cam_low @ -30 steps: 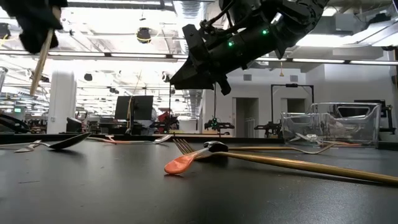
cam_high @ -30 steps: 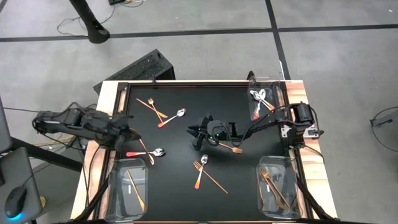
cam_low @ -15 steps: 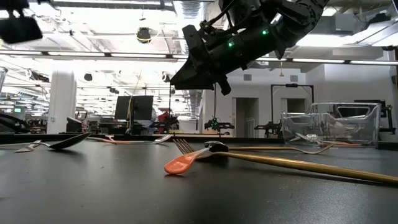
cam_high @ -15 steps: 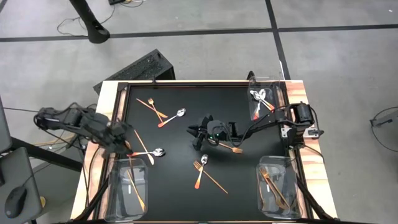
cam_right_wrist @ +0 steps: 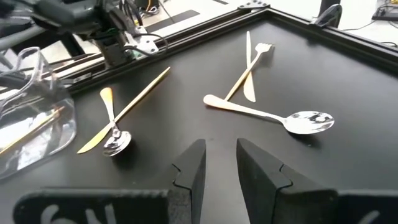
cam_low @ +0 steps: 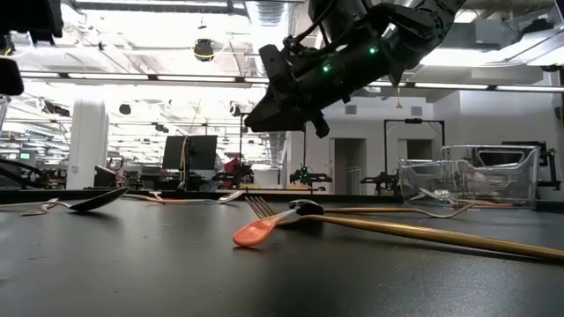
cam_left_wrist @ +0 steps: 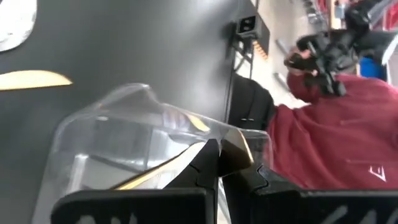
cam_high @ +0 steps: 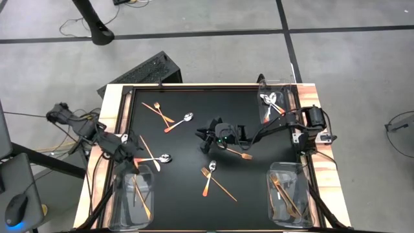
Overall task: Sort silverware by color (type)
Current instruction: Put the gold table knife into the bottom left transparent bin
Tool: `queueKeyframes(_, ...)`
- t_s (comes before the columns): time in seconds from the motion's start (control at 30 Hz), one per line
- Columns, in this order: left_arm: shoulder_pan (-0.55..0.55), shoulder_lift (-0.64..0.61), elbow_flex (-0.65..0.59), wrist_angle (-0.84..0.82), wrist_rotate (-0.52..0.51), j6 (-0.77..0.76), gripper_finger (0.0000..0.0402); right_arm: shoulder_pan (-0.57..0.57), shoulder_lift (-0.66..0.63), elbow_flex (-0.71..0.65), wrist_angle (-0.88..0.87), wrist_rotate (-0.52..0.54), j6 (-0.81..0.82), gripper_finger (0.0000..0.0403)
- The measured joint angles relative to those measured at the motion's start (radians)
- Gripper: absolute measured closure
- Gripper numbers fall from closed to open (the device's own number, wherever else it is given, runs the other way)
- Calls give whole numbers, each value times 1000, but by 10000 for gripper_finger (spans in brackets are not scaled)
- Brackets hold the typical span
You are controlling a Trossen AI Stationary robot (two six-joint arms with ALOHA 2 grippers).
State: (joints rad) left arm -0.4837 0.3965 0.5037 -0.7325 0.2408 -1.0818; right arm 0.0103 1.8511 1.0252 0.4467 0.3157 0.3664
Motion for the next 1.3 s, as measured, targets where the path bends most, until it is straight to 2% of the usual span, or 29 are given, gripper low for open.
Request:
queueKeyframes(0.17,-103,89,0,35,-46,14,384,-10,0,0,3,0,0,290)
queueKeyframes(0.4,-188,241,0,91,-97,45,317,-52,0,0,38,1,8,290)
queueKeyframes(0.5,-191,259,0,105,-114,52,290,-79,0,3,55,-3,101,290)
queueKeyframes(0.67,-191,234,8,93,-136,33,260,-111,9,58,-69,-10,156,285)
queueKeyframes(0.83,-192,209,47,117,-161,61,246,-133,34,115,-144,-2,152,256)
queueKeyframes(1.1,-265,211,61,271,-123,163,241,-186,102,176,-159,-27,159,174)
queueKeyframes(1.2,-283,212,61,245,-211,148,242,-200,163,220,-141,-38,203,162)
queueKeyframes(1.3,-283,214,61,190,-278,132,244,-226,208,255,-196,-94,250,163)
